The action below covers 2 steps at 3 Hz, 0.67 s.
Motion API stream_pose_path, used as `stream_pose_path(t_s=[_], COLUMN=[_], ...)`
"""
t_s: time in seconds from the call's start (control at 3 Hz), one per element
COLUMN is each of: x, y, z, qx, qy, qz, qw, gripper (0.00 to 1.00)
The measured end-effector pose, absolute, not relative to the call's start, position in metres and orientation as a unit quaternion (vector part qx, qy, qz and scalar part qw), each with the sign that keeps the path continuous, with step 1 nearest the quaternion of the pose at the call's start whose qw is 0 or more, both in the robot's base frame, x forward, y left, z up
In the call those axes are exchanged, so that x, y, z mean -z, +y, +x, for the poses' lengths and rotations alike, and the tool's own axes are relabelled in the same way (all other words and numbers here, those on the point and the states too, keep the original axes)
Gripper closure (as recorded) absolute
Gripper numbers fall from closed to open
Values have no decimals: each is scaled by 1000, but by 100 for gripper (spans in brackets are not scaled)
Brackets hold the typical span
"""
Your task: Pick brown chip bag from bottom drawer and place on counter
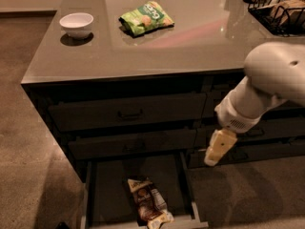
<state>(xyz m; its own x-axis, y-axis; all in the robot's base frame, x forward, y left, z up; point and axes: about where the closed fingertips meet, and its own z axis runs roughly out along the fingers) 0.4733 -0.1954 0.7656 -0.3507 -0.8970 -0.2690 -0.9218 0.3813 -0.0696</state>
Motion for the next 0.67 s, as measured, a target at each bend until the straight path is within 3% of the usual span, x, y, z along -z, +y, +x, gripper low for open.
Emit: stream_pose_path(t_s=[0.67], x=[-621], y=[-146], z=[467], qx=[-125], qy=[853], qz=[-485], qw=[146], gripper=[0])
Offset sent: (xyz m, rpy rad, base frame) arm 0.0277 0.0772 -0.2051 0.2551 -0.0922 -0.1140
